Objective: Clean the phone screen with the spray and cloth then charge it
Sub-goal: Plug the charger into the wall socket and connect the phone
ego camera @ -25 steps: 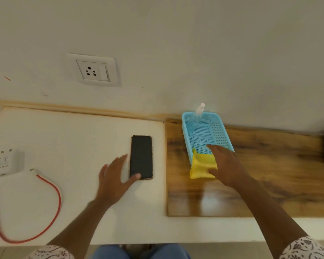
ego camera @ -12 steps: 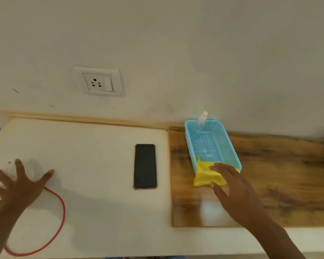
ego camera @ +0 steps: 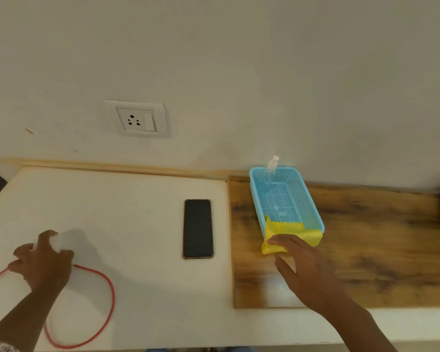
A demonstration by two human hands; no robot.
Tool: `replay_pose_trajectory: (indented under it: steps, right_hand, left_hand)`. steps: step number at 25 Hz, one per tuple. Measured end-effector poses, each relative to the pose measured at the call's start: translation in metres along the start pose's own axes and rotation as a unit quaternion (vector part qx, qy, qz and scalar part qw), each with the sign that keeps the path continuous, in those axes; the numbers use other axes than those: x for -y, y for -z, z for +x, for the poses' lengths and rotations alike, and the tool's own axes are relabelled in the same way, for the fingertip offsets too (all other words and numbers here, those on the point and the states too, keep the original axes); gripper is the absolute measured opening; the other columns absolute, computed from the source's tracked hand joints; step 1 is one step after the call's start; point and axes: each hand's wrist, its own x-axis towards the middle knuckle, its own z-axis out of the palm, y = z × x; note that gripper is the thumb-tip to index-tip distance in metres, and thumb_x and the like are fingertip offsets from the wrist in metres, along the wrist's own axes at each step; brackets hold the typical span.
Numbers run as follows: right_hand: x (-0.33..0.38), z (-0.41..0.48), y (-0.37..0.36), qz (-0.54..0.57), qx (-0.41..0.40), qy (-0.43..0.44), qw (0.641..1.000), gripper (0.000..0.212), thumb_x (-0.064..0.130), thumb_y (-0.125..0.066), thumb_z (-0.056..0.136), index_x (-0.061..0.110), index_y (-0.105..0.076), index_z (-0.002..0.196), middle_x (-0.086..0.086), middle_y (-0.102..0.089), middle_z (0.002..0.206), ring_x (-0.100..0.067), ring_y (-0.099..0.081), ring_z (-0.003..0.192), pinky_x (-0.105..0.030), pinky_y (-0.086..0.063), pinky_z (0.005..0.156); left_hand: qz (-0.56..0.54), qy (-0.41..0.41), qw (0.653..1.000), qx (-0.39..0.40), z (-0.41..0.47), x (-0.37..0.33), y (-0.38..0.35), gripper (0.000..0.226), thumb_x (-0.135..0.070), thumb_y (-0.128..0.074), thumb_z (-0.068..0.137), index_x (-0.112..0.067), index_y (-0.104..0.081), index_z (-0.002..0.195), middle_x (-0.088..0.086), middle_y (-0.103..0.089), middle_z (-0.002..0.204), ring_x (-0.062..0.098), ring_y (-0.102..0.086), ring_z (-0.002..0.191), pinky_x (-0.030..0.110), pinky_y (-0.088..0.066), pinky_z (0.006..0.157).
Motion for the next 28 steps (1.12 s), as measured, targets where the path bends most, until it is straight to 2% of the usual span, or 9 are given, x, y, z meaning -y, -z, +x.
replay_pose_trajectory:
  steps: [4, 7, 9, 13, 16, 19, 23, 25, 28]
  right_hand:
    - [0.016, -0.003, 0.008, 0.023, 0.023, -0.011, 0.999, 0.023, 0.02, -0.059, 0.089, 0.026, -0.061, 0.111, 0.007, -0.065, 0.109, -0.001, -0.051, 0.093, -0.01, -0.034, 0.08]
    - [0.036, -0.004, 0.01, 0.102, 0.01, -0.059, 0.993, 0.021, 0.019, -0.06, 0.089, 0.026, -0.065, 0.108, 0.015, -0.065, 0.102, 0.002, -0.056, 0.094, 0.001, -0.034, 0.081]
    - [0.055, -0.005, 0.008, 0.22, 0.015, -0.122, 0.968, 0.021, 0.014, -0.059, 0.089, 0.024, -0.067, 0.105, 0.013, -0.068, 0.102, 0.001, -0.061, 0.095, -0.003, -0.042, 0.08]
    - [0.097, -0.016, -0.005, 0.448, 0.082, -0.204, 0.866, 0.019, 0.011, -0.056, 0.09, 0.021, -0.067, 0.102, 0.002, -0.073, 0.101, -0.015, -0.067, 0.094, -0.015, -0.052, 0.078]
    - [0.121, -0.027, -0.015, 0.615, 0.168, -0.257, 0.726, 0.026, 0.026, -0.048, 0.096, 0.014, -0.07, 0.1, -0.004, -0.076, 0.094, -0.017, -0.07, 0.085, -0.028, -0.056, 0.074]
    - [0.13, -0.04, -0.019, 0.67, 0.184, -0.277, 0.664, 0.02, 0.022, -0.058, 0.09, 0.011, -0.072, 0.098, -0.01, -0.076, 0.091, -0.02, -0.071, 0.078, -0.026, -0.055, 0.066]
    - [0.131, -0.051, -0.013, 0.725, 0.118, -0.339, 0.588, 0.031, -0.003, -0.066, 0.081, 0.004, -0.06, 0.11, -0.022, -0.075, 0.089, -0.028, -0.073, 0.072, -0.028, -0.058, 0.056]
    - [0.133, -0.049, -0.005, 0.74, 0.093, -0.364, 0.558, 0.033, -0.01, -0.062, 0.081, -0.001, -0.055, 0.112, -0.025, -0.074, 0.085, -0.031, -0.074, 0.071, -0.029, -0.058, 0.051]
    - [0.131, -0.037, 0.012, 0.748, 0.056, -0.374, 0.546, 0.034, -0.017, -0.059, 0.079, -0.006, -0.051, 0.11, -0.028, -0.072, 0.087, -0.034, -0.073, 0.071, -0.036, -0.062, 0.055]
  left_hand:
    - [-0.082, -0.005, 0.996, 0.035, -0.027, -0.038, 0.032, 0.047, 0.002, -0.076, 0.066, -0.008, -0.062, 0.109, 0.036, -0.054, 0.107, 0.049, -0.048, 0.106, 0.052, -0.039, 0.098]
    - [-0.189, -0.1, 0.976, 0.041, -0.074, -0.075, 0.057, 0.05, 0.009, -0.075, 0.064, -0.008, -0.063, 0.11, 0.02, -0.063, 0.113, 0.029, -0.059, 0.1, 0.003, -0.035, 0.089]
    - [-0.262, -0.157, 0.949, 0.075, -0.116, -0.1, 0.08, 0.053, 0.011, -0.074, 0.062, -0.015, -0.064, 0.107, 0.003, -0.066, 0.108, 0.0, -0.058, 0.085, -0.008, -0.03, 0.071]
    - [-0.429, -0.2, 0.856, 0.209, -0.21, -0.129, 0.12, 0.053, 0.008, -0.075, 0.054, -0.026, -0.064, 0.092, -0.023, -0.071, 0.092, -0.008, -0.061, 0.081, 0.0, -0.043, 0.07]
    - [-0.56, -0.109, 0.756, 0.321, -0.26, -0.132, 0.129, 0.053, 0.014, -0.066, 0.049, -0.026, -0.072, 0.081, -0.004, -0.074, 0.09, 0.009, -0.067, 0.076, 0.021, -0.054, 0.063]
    - [-0.623, 0.026, 0.666, 0.409, -0.279, -0.127, 0.142, 0.042, 0.014, -0.067, 0.061, -0.024, -0.072, 0.08, 0.014, -0.071, 0.077, 0.03, -0.063, 0.054, 0.032, -0.054, 0.045]
    - [-0.609, 0.063, 0.654, 0.444, -0.281, -0.123, 0.156, 0.045, 0.016, -0.064, 0.067, -0.018, -0.058, 0.095, 0.02, -0.065, 0.064, 0.034, -0.056, 0.042, 0.033, -0.053, 0.039]
    - [-0.585, 0.054, 0.67, 0.454, -0.285, -0.125, 0.163, 0.041, 0.018, -0.051, 0.076, -0.016, -0.055, 0.098, 0.02, -0.064, 0.065, 0.031, -0.055, 0.04, 0.031, -0.051, 0.037]
    - [-0.558, -0.004, 0.706, 0.437, -0.289, -0.126, 0.173, 0.038, 0.011, -0.063, 0.072, -0.017, -0.06, 0.098, 0.023, -0.064, 0.072, 0.024, -0.047, 0.035, 0.023, -0.042, 0.034]
